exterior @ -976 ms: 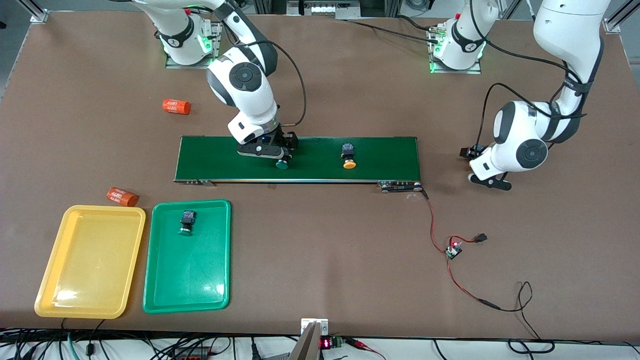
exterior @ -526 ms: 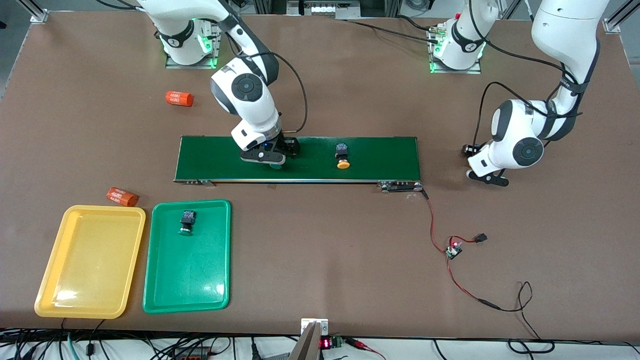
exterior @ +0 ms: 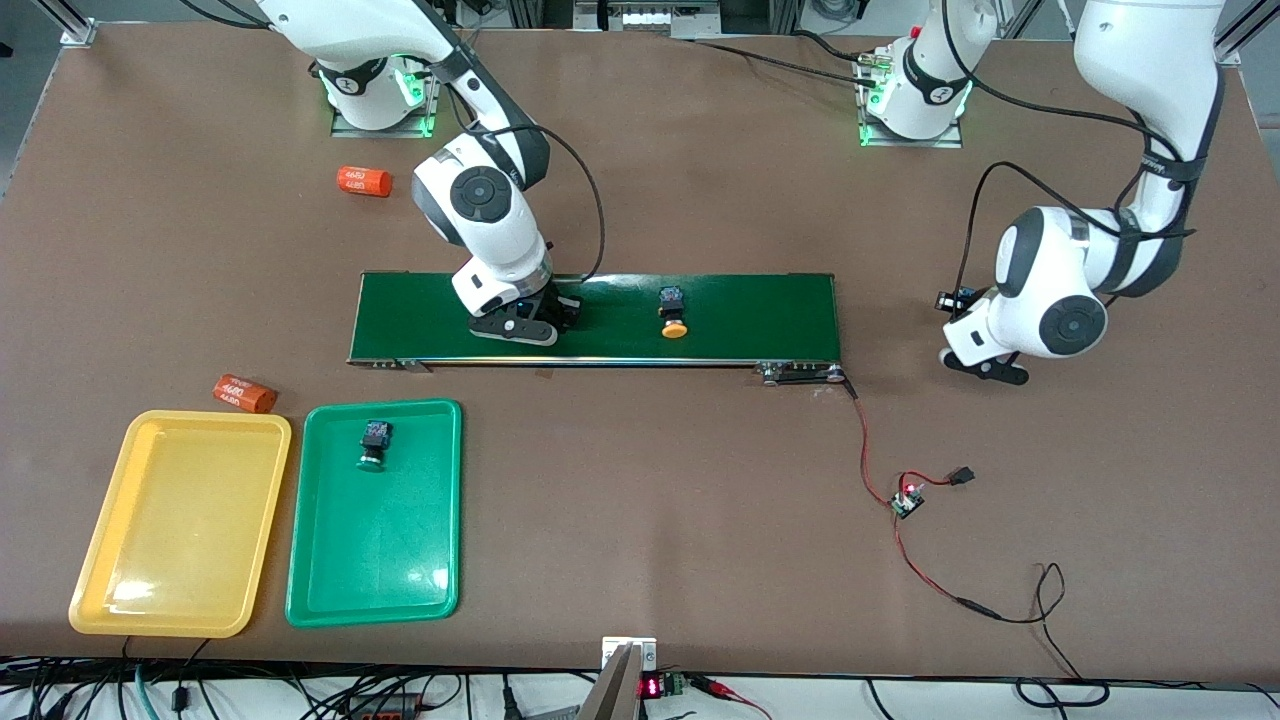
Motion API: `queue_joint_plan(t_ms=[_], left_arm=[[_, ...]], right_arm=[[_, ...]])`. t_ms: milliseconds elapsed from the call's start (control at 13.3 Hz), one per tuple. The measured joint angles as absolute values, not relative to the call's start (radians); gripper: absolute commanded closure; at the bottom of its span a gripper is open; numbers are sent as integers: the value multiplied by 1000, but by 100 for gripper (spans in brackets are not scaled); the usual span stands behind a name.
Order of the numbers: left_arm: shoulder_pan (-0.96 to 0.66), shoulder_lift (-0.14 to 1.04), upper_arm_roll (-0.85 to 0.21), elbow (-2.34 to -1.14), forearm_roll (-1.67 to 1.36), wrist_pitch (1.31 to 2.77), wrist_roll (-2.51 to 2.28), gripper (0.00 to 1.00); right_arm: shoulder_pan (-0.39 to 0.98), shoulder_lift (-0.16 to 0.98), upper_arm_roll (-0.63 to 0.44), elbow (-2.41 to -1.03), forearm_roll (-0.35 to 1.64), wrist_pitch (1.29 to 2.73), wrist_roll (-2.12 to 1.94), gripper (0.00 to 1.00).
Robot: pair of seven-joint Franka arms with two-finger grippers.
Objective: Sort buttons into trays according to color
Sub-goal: 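Carry the green button to the green tray with the right gripper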
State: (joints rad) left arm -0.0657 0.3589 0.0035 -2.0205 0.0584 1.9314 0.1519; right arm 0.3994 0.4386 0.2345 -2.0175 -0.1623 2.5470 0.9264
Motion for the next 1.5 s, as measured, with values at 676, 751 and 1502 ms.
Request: queue_joint_plan(t_ms=[676, 751, 1502], left_arm=[[-163, 433, -293, -1874, -174, 1971, -304, 72], [-175, 445, -298, -1878, -174, 1986, -319, 51], [-172, 350, -275, -1824, -174, 1926, -327, 0]], right_arm=[[208, 401, 179, -1789, -162, 2220, 556, 100], [146, 408, 178, -1785, -162, 2217, 472, 100], [-33, 674, 196, -1533, -162, 2221, 189, 100]])
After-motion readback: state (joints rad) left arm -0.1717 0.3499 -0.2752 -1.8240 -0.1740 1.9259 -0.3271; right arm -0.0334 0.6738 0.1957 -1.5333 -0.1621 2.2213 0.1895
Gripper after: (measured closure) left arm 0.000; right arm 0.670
